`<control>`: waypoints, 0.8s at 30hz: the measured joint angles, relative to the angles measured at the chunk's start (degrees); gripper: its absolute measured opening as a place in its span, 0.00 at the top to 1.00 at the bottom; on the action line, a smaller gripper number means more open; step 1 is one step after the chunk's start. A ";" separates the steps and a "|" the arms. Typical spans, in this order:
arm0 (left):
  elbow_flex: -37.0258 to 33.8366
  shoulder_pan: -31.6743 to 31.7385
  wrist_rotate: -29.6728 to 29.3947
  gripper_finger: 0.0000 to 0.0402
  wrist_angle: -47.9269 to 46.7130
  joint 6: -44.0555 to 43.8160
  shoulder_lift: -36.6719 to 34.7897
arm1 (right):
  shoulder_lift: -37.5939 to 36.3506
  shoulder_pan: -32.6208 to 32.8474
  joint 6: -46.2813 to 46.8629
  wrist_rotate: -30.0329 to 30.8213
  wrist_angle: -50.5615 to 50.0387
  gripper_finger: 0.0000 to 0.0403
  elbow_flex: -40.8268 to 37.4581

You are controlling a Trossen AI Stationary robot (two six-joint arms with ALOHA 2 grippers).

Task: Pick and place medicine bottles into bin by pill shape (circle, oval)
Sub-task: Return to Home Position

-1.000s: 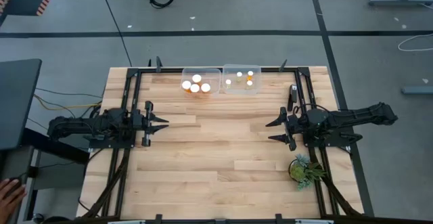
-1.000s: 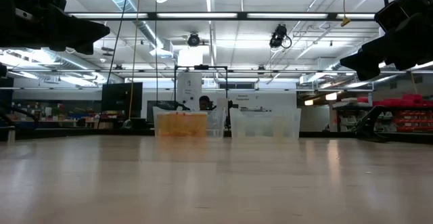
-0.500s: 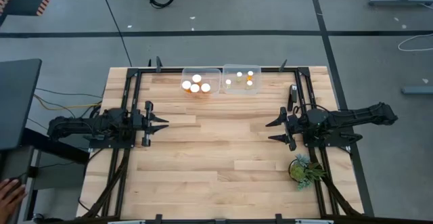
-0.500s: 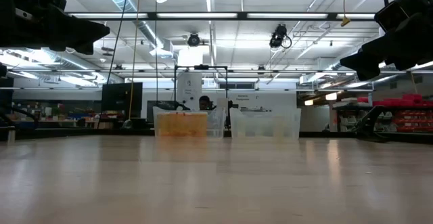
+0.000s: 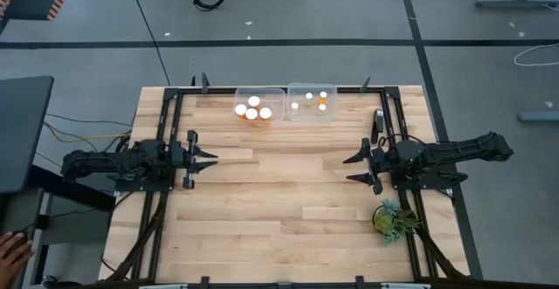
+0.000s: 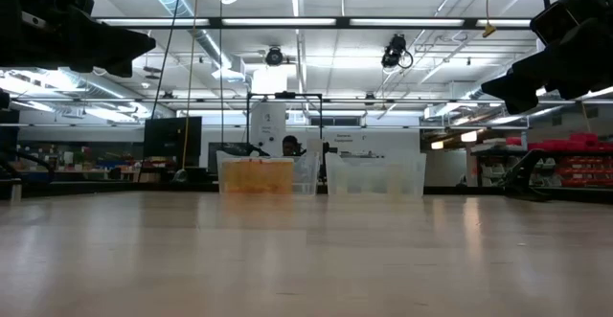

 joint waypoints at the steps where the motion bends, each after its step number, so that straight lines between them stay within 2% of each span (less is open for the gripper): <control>1: 0.00 0.00 -0.01 0.81 -0.02 0.01 0.00 | 0.00 -0.02 -0.02 0.00 0.00 0.36 0.00; 15: 0.00 -0.02 0.00 0.79 -0.01 0.00 0.00 | 0.00 -0.01 -0.01 -0.01 0.01 0.36 0.00; 24: 0.00 -0.01 0.00 0.81 0.00 0.02 0.01 | 0.00 -0.02 -0.01 -0.02 0.00 0.36 0.00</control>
